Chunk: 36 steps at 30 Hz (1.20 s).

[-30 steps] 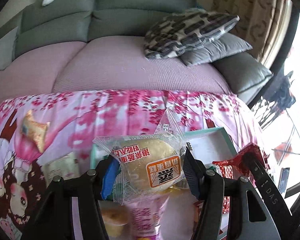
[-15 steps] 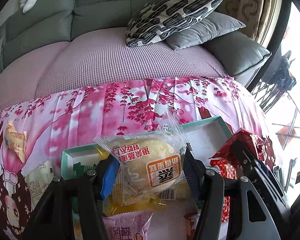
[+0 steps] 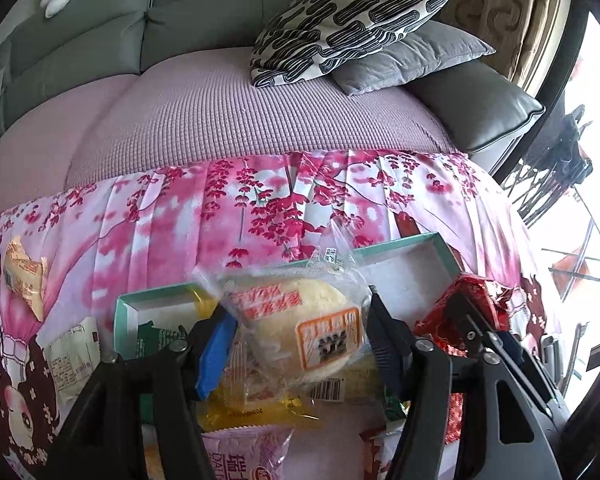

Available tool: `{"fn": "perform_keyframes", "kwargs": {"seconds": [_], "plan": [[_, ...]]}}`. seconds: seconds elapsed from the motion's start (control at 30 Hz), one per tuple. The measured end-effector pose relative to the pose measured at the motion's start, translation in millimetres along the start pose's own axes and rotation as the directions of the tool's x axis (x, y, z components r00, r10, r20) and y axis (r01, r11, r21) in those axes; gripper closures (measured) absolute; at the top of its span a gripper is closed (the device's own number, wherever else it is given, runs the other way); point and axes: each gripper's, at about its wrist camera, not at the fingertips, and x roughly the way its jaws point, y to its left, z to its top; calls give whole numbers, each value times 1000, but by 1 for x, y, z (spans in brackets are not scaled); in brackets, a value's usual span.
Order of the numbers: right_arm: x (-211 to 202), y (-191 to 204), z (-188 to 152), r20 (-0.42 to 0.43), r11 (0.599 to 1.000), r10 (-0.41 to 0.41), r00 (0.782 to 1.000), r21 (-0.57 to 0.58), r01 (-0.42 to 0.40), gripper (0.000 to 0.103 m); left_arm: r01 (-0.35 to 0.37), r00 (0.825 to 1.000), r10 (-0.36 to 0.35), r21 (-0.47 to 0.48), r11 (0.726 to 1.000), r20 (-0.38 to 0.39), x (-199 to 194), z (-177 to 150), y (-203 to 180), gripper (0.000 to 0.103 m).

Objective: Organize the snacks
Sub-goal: 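Lower both snacks into the tray and open both tools, then move both open tools back toward the yellow bread pack and white bag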

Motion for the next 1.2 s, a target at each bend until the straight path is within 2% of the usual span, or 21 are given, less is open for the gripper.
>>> {"fn": "perform_keyframes", "kwargs": {"seconds": [0.13, 0.4, 0.5, 0.6, 0.67, 0.8, 0.93, 1.17, 1.2], "plan": [[-2, 2, -1, -11, 1000, 1, 1000, -10, -1, 45, 10, 1000, -10, -12, 1000, 2, -5, 0, 1, 33], [-6, 3, -6, -52, 1000, -1, 999, -21, 0, 37, 6, 1000, -5, -44, 999, 21, -22, -3, 14, 33], [-8, 4, -8, -69, 1000, -2, 998, -29, 0, 29, -14, 999, 16, -48, 999, 39, -30, -4, 18, 31], [-12, 7, -10, -74, 999, -12, 997, -52, 8, 23, -43, 997, 46, -50, 998, 55, -37, -5, 22, 21], [-14, 9, -11, -77, 998, -15, 997, -66, 10, 17, -59, 996, 62, -52, 997, 62, -40, -7, 25, 21], [-17, 9, -12, -92, 998, -14, 996, -61, 9, 15, -73, 995, 77, -68, 995, 58, -43, -10, 31, 21], [-20, 7, -15, -101, 998, -25, 995, -64, 19, 2, -118, 991, 122, -81, 990, 46, -42, -15, 38, 21], [-31, 3, -13, -98, 997, -49, 994, -63, 43, 0, -223, 973, 229, -110, 969, 41, -40, -22, 55, 20], [-32, 2, -13, -98, 997, -52, 994, -63, 46, 0, -236, 969, 242, -114, 965, 44, -40, -23, 57, 17]]}}
